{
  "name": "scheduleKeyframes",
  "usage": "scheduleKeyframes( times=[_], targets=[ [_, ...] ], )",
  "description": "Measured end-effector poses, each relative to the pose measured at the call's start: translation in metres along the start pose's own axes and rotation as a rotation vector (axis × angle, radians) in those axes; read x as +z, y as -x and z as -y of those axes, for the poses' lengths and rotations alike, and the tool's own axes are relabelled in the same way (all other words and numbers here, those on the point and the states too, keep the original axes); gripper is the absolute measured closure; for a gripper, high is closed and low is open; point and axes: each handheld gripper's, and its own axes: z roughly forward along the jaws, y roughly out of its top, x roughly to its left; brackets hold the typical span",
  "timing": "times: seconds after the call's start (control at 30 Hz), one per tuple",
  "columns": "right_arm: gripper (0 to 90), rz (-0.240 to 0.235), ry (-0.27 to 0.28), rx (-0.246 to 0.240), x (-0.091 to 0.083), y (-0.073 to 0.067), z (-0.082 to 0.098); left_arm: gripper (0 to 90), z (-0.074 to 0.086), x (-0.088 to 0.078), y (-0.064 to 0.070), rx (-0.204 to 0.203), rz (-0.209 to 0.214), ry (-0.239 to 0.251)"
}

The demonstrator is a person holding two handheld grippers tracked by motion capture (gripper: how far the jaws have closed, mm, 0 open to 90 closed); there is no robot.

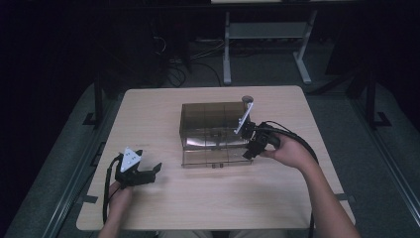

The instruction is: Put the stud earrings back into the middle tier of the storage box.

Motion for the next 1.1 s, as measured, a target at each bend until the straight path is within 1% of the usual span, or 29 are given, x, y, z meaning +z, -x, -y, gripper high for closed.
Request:
scheduleKeyframes(
  times=[0.37,0.47,0.77,1.1],
  targets=[
    [58.2,-0.005,0.005,0.010,-0.001,-0.002,0.014,12.8,0.000,0.000,0.000,0.001,0.000,0.001],
    [58.0,-0.007,0.014,0.015,-0.001,-0.002,0.019,12.8,0.000,0.000,0.000,0.000,0.000,-0.001],
    [57.4,-0.009,0.017,0.037,0.000,-0.001,0.033,12.8,0.000,0.001,0.001,0.001,-0.001,-0.005],
    [56.3,-0.013,0.019,0.057,0.003,-0.004,0.050,12.9,0.000,0.001,0.001,0.001,-0.001,-0.006]
  ],
)
